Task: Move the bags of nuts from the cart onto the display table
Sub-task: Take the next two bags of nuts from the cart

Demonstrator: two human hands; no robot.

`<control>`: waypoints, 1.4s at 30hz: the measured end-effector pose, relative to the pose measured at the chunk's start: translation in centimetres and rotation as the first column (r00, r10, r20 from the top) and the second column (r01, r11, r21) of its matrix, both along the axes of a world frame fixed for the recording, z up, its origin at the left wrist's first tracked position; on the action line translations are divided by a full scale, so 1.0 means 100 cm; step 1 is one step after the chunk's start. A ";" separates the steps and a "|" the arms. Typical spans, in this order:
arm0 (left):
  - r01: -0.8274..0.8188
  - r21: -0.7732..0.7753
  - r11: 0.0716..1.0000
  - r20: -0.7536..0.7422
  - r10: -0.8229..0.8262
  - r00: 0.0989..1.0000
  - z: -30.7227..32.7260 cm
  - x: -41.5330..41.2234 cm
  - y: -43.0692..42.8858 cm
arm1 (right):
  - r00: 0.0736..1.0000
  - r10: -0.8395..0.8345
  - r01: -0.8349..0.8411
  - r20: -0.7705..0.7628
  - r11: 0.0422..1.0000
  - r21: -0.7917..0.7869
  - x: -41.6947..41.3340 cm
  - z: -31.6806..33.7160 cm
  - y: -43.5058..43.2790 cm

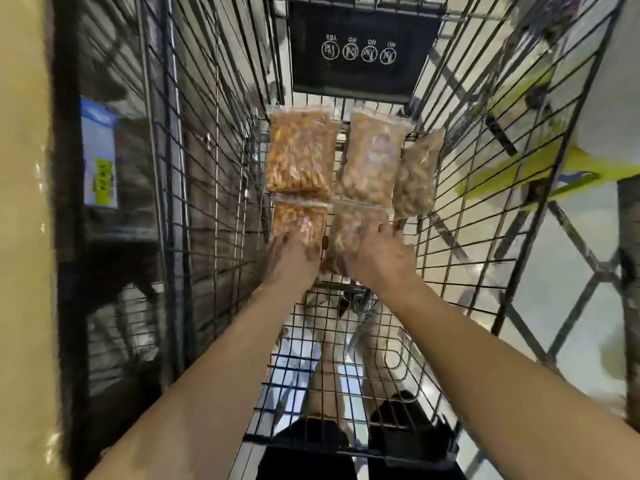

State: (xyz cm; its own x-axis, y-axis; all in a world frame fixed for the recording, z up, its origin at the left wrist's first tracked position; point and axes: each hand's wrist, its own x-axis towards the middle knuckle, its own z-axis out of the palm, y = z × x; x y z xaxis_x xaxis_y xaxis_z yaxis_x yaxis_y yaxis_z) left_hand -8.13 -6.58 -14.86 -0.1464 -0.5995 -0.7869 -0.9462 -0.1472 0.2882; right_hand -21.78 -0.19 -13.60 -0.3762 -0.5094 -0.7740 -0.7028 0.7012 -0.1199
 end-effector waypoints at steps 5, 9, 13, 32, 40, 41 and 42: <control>-0.297 0.004 0.955 -0.023 0.297 0.955 -0.050 0.004 -0.011 | 0.938 -0.346 0.347 0.027 0.938 -0.017 -0.001 -0.050 0.005; -0.380 -0.030 0.924 -0.041 0.379 0.924 -0.089 0.018 -0.016 | 0.860 -0.509 0.511 0.041 0.859 -0.036 -0.001 -0.083 0.006; -0.367 -0.106 0.924 -0.019 0.367 0.930 -0.114 0.028 -0.016 | 0.801 -0.593 0.597 0.085 0.802 -0.030 -0.006 -0.104 0.008; -0.557 0.131 0.820 -0.144 0.572 0.807 -0.103 0.028 -0.030 | 0.425 -0.810 0.900 0.403 0.427 -0.089 0.005 -0.126 0.008; -0.601 0.066 0.797 -0.259 0.595 0.761 -0.090 0.032 -0.009 | 0.466 -0.750 0.884 0.470 0.422 -0.202 0.015 -0.121 0.018; -0.609 0.057 0.791 -0.261 0.600 0.756 -0.086 0.033 -0.008 | 0.473 -0.746 0.879 0.469 0.431 -0.202 0.017 -0.118 0.020; -0.615 0.055 0.786 -0.265 0.606 0.750 -0.082 0.035 -0.008 | 0.481 -0.741 0.875 0.468 0.442 -0.199 0.017 -0.113 0.023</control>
State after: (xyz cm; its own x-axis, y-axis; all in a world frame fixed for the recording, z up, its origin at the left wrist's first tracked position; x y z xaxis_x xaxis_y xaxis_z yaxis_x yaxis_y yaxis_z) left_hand -4.68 -7.33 -23.11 0.0690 -0.6559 -0.7517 -0.5498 -0.6537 0.5200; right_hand -20.07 2.08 -24.93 -0.5808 -0.3373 -0.7408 0.2826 0.7700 -0.5721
